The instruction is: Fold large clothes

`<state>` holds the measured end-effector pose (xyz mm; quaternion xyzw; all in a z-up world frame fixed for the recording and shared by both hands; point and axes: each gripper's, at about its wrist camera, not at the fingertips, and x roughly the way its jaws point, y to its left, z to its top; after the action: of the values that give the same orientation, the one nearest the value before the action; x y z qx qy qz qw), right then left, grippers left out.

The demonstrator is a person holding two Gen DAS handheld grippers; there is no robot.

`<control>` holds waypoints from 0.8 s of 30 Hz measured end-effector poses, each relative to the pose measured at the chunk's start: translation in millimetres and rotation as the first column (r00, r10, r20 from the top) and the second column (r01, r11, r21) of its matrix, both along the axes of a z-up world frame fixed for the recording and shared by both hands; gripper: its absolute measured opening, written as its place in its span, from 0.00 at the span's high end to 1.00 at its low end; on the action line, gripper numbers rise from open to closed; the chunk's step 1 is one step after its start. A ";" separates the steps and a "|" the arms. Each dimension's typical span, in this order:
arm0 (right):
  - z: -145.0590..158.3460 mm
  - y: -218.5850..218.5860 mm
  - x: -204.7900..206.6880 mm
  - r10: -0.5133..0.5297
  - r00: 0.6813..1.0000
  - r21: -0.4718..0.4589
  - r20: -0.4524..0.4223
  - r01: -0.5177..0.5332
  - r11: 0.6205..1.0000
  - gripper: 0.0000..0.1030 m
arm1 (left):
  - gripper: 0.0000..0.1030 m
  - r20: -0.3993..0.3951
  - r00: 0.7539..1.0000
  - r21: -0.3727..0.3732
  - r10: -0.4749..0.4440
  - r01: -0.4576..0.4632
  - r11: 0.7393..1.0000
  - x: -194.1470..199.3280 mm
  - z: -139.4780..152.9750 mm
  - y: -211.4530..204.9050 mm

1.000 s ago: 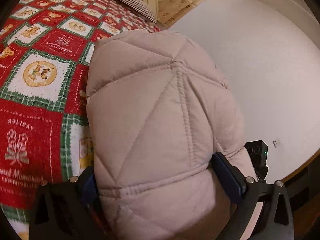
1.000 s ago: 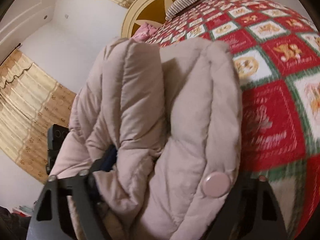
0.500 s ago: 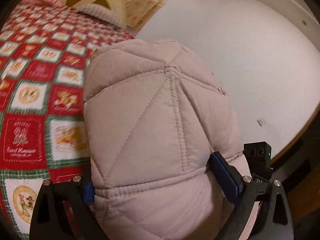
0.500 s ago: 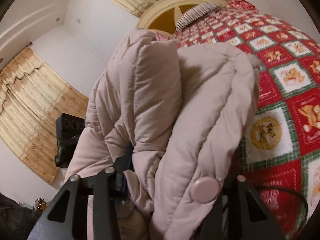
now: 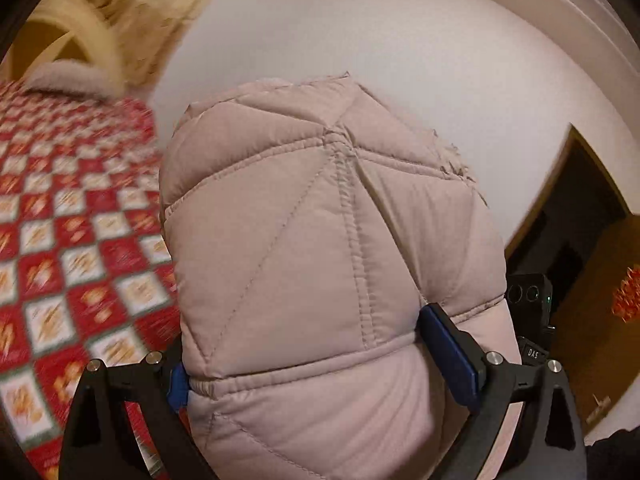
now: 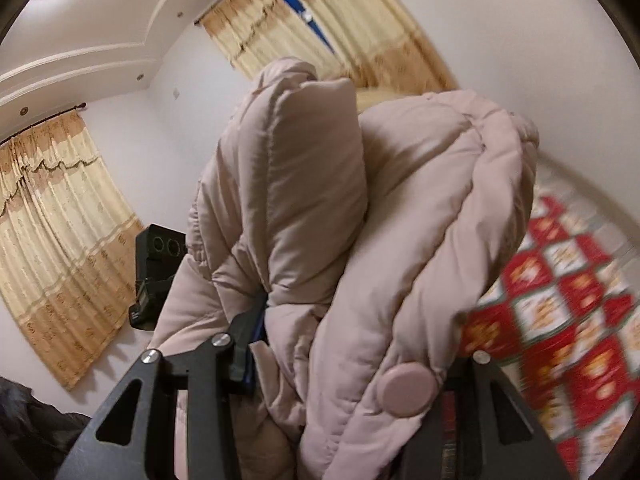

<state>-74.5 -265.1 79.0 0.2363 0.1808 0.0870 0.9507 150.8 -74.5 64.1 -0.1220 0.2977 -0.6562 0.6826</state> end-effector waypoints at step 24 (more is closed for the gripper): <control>-112.9 -104.1 23.5 -0.180 0.975 0.128 -0.129 0.197 0.972 0.56 | 0.06 -0.081 0.991 0.449 0.111 -0.063 0.891 27.9 -110.1 -162.2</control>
<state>-51.0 -369.2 -33.9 0.3232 0.2060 -0.0052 0.9236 178.7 -236.7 -46.0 -0.0101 0.4693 -0.5322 0.7046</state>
